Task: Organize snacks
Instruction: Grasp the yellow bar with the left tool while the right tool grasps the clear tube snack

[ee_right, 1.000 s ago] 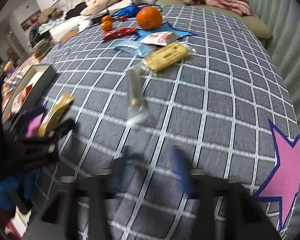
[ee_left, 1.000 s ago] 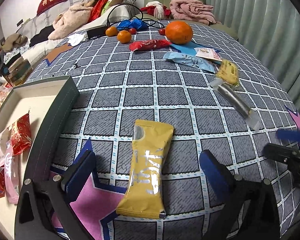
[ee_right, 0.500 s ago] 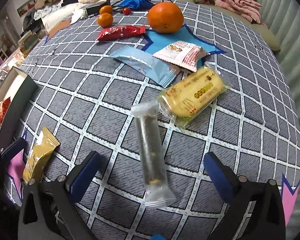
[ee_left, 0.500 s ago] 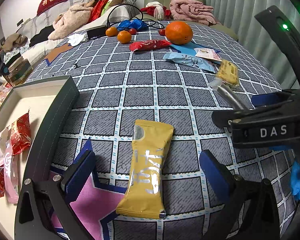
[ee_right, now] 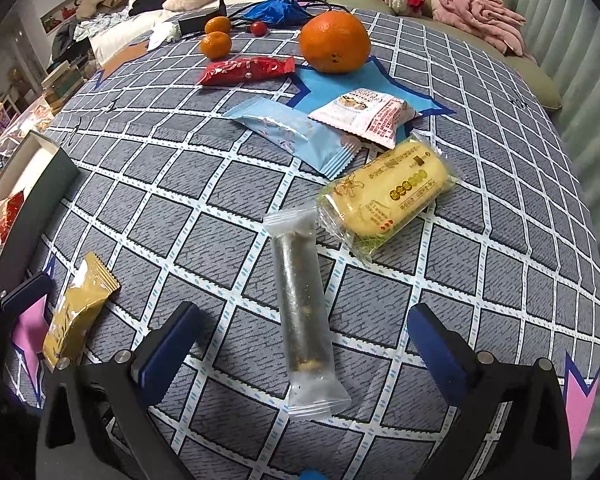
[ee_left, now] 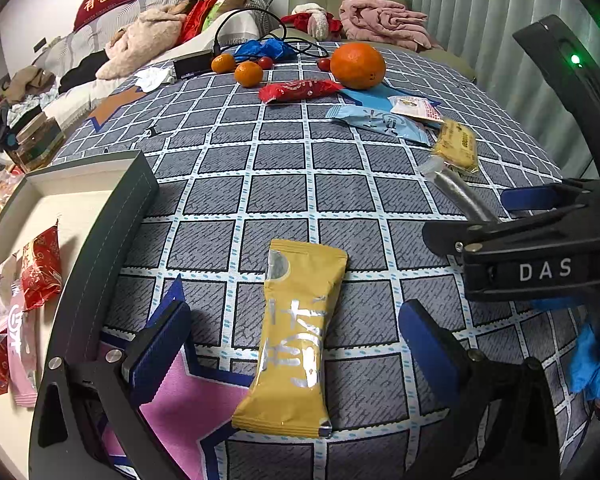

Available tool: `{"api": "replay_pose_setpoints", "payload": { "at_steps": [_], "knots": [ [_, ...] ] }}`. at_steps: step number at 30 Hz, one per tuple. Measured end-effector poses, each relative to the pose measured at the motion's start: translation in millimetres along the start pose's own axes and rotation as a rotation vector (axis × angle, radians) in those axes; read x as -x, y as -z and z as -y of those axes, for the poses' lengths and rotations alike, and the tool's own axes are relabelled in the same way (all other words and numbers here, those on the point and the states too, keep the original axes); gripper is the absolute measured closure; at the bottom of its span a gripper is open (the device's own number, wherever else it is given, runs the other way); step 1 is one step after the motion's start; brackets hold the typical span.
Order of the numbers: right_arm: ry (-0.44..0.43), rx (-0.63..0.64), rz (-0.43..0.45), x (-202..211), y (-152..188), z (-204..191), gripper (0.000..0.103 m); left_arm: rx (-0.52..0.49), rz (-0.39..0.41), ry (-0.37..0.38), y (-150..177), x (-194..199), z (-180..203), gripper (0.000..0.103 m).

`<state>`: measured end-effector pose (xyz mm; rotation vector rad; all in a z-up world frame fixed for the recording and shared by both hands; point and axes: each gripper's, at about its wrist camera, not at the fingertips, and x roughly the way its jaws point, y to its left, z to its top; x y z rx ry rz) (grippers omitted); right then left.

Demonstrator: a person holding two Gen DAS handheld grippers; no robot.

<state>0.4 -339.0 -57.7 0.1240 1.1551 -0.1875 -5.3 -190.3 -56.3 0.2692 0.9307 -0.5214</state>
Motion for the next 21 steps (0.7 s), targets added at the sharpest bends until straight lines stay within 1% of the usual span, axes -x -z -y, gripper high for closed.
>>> {"api": "replay_pose_setpoints", "payload": {
  "at_steps": [10,11,12,13,14,15,18,21],
  "knots": [
    [0.008,0.003,-0.02,-8,-13,-4,0.001,-0.003,-0.002,0.003,0,0,0,0.0],
    [0.004,0.009,-0.014,-6,-13,-5,0.007,-0.005,-0.004,0.003,0,0,0,0.0],
    [0.001,0.02,-0.002,-4,-12,-6,0.023,-0.006,-0.005,0.003,0,0,1,0.0],
    [-0.004,0.031,0.012,1,-11,-8,0.035,-0.006,-0.005,0.003,-1,0,1,0.0],
    [-0.007,0.04,0.018,6,-10,-10,0.068,-0.006,-0.005,0.003,-1,0,1,0.0],
    [-0.005,0.046,0.016,9,-9,-11,0.085,-0.004,-0.004,0.002,-1,0,1,0.0],
    [-0.027,0.048,0.017,15,4,-10,0.085,-0.004,-0.004,0.003,-1,0,1,0.0],
    [-0.059,0.038,0.004,25,27,-6,0.085,-0.004,-0.004,0.002,-1,0,1,0.0]
  ]
}}
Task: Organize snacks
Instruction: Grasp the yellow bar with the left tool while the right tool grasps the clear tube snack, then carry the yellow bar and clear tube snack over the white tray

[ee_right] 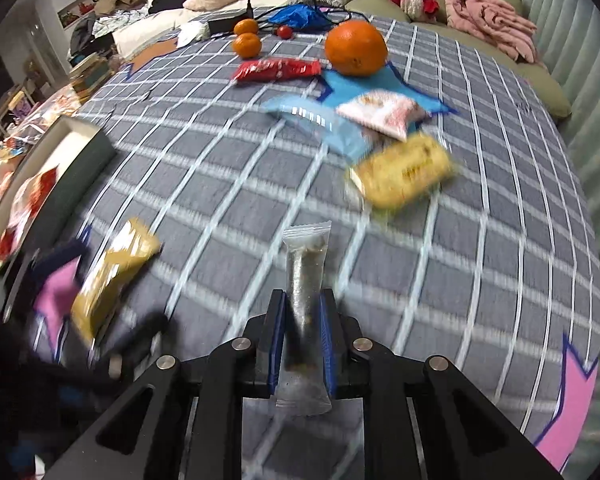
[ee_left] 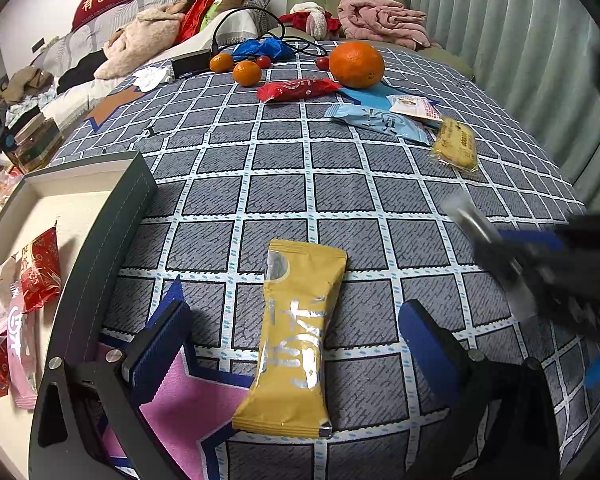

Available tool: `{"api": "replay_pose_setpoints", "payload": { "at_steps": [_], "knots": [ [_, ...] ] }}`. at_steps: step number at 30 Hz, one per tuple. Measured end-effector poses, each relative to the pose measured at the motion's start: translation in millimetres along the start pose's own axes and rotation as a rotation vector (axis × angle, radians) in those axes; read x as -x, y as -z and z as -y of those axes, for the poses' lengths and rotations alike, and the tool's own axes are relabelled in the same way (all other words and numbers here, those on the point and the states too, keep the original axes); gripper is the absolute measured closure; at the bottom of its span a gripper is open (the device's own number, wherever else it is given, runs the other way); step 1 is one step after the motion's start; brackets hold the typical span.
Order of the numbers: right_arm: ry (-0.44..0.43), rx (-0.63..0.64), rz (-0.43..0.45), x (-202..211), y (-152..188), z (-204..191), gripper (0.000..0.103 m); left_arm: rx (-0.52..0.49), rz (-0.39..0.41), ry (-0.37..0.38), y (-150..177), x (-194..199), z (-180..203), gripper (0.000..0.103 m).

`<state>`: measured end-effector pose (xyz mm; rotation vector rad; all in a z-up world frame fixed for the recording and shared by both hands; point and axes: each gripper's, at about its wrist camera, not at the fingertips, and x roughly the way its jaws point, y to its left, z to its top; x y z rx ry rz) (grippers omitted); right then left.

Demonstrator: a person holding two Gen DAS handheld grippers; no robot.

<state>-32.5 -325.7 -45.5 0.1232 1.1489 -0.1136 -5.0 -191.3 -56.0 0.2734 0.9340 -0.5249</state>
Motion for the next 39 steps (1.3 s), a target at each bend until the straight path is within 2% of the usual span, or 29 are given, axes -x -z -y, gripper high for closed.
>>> {"api": "replay_pose_setpoints", "payload": {
  "at_steps": [4,5,6,7,8,15,17,19,20,21,22,23,24,26,31,36,39],
  "knots": [
    [0.004,0.005,-0.015,9,19,1,0.081,0.0,0.0,0.0,0,0,0,0.0],
    [0.013,0.005,-0.015,10,20,2,0.069,0.0,0.0,0.0,0,0,0,0.0],
    [0.023,0.004,-0.015,9,19,3,0.041,0.0,0.0,0.0,0,0,0,0.0],
    [0.041,0.001,-0.02,6,18,3,0.027,0.0,0.0,0.0,0,0,0,0.0],
    [0.052,-0.001,-0.014,4,18,3,0.022,0.002,0.0,-0.002,0,0,0,0.0],
    [0.053,-0.028,0.002,2,14,10,0.022,0.007,-0.002,-0.001,-1,0,-1,0.0],
    [0.06,-0.021,0.003,2,14,9,0.027,0.004,-0.009,-0.004,-2,0,0,0.0],
    [0.053,-0.011,0.015,7,16,6,0.057,0.001,-0.023,0.004,-2,0,0,0.004],
    [0.043,-0.008,0.014,9,16,5,0.079,-0.003,-0.024,0.009,-1,2,1,0.008],
    [0.034,-0.008,0.01,10,17,4,0.082,-0.017,-0.022,0.021,1,6,4,0.018],
    [0.023,-0.012,0.01,11,20,5,0.082,-0.028,-0.019,0.032,2,10,7,0.038],
    [0.01,-0.021,0.012,13,23,5,0.082,-0.04,-0.017,0.043,3,14,10,0.051],
    [-0.01,-0.033,0.014,15,27,6,0.083,-0.052,-0.02,0.052,5,18,12,0.077],
    [-0.054,-0.063,0.013,19,35,8,0.083,-0.056,-0.04,0.074,11,24,15,0.079],
    [-0.093,-0.081,0.04,36,51,6,0.083,-0.033,-0.06,0.128,29,42,10,0.079],
    [-0.104,-0.074,0.067,53,55,1,0.083,0.009,-0.057,0.126,39,58,-2,0.079],
    [-0.088,-0.054,0.03,46,55,-2,0.082,0.004,-0.051,0.104,41,61,-6,0.079]
  ]
}}
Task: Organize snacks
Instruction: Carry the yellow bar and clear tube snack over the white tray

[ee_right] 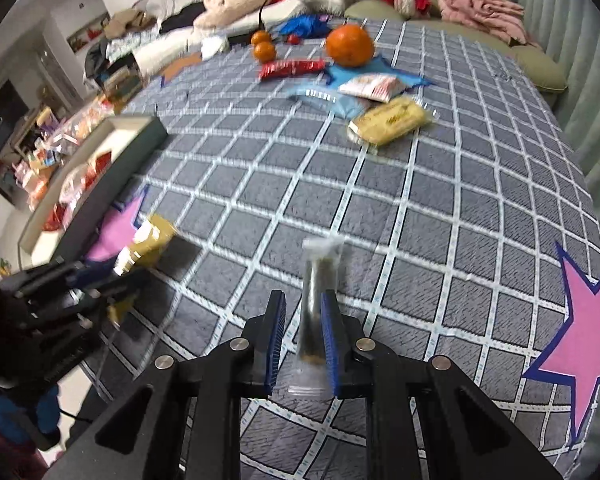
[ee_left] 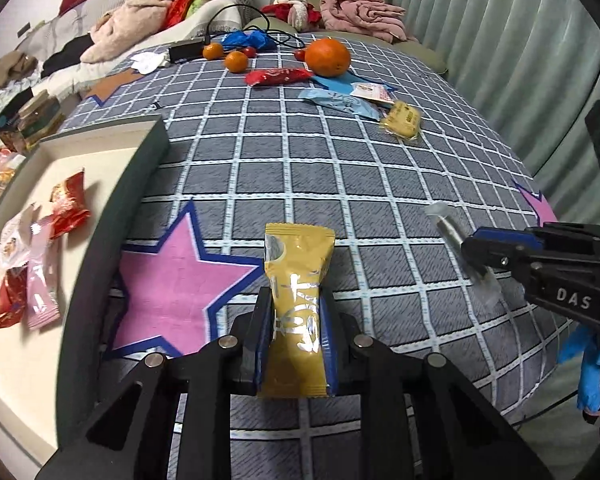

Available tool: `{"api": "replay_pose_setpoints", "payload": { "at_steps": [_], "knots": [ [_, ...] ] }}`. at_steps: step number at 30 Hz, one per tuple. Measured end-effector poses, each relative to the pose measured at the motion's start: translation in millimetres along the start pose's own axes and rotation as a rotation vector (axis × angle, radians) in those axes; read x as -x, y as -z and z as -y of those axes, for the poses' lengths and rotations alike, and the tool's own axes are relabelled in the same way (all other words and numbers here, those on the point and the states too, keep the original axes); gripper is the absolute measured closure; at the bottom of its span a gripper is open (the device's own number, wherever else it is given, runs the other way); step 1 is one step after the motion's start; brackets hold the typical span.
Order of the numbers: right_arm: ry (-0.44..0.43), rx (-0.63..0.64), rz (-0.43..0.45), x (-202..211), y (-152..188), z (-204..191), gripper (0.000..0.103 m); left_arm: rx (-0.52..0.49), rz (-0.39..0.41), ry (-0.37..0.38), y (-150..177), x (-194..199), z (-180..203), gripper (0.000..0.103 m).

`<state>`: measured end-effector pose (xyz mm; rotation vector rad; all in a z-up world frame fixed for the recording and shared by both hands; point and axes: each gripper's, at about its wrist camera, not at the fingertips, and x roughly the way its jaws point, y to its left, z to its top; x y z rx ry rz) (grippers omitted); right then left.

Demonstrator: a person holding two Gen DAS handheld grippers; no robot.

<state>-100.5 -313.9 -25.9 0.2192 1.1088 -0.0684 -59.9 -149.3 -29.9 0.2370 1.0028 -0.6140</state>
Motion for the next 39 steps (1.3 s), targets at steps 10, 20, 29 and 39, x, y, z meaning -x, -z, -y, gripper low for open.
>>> {"api": "replay_pose_setpoints", "payload": {
  "at_steps": [10,20,29,39],
  "knots": [
    [0.061,-0.008,-0.023,-20,-7,3,0.08,0.007,-0.031,-0.005,8,-7,0,0.079],
    [0.122,0.02,-0.025,-28,0,0,0.017,0.008,-0.028,-0.007,9,-6,-1,0.078],
    [0.064,0.028,-0.014,-21,-2,-7,0.086,-0.016,0.001,0.017,7,6,2,0.079],
    [-0.082,0.023,0.067,21,-28,-34,0.086,0.015,0.094,0.019,-16,51,-22,0.079]
  ]
}}
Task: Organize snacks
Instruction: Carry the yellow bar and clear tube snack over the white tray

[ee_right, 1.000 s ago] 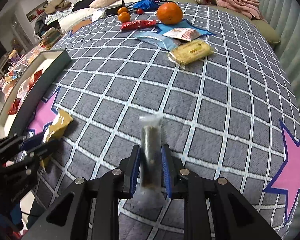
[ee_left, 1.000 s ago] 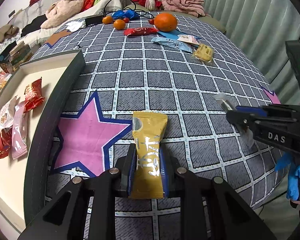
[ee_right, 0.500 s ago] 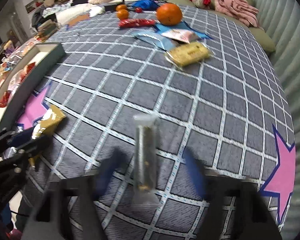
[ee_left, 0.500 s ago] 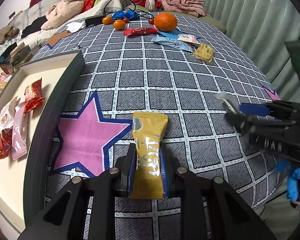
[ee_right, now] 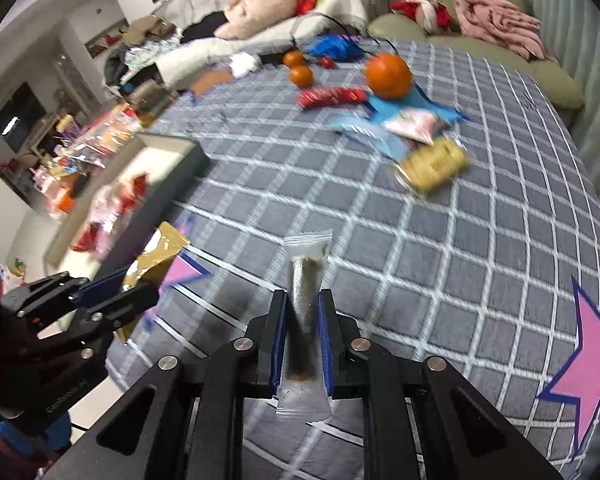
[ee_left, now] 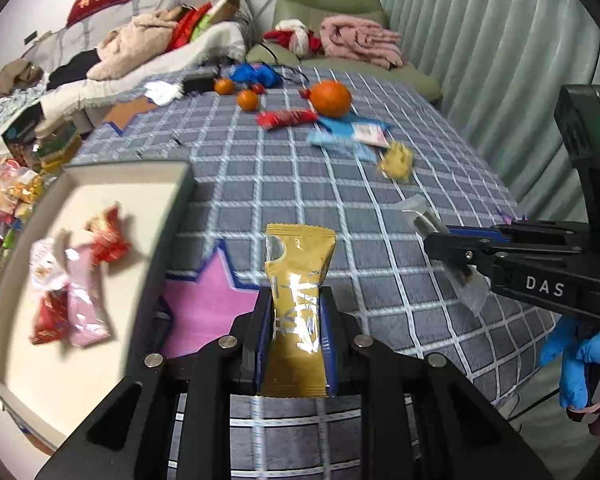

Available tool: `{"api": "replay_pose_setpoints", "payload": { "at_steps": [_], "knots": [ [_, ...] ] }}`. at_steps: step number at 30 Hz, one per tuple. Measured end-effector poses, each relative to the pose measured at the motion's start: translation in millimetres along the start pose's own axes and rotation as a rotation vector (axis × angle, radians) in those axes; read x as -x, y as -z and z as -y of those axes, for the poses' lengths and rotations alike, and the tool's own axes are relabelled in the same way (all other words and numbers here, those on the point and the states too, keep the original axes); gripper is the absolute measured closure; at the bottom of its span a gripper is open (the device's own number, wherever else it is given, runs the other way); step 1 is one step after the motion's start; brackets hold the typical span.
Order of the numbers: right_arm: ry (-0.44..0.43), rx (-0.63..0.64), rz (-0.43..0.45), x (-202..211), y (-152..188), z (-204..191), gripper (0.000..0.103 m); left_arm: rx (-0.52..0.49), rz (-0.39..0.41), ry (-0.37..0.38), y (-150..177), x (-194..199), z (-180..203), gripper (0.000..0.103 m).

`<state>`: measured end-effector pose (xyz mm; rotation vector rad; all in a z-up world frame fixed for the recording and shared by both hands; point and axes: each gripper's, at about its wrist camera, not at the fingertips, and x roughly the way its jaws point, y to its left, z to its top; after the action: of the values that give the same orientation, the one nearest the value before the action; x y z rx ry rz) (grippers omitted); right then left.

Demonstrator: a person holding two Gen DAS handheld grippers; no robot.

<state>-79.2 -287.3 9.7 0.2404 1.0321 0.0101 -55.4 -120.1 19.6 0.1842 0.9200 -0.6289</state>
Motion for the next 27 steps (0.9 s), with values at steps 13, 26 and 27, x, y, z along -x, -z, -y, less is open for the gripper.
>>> {"api": "replay_pose_setpoints", "payload": {
  "at_steps": [13,26,27],
  "knots": [
    [-0.107,0.117,0.014,-9,-55,-79,0.086,0.099,0.13,-0.183,-30,50,-107,0.079],
    [-0.14,0.245,-0.053,-62,-93,-154,0.086,0.213,0.088,-0.242,-26,22,-180,0.079],
    [-0.137,0.25,-0.059,-68,-96,-158,0.086,0.221,0.082,-0.24,-26,19,-184,0.079]
  ]
}}
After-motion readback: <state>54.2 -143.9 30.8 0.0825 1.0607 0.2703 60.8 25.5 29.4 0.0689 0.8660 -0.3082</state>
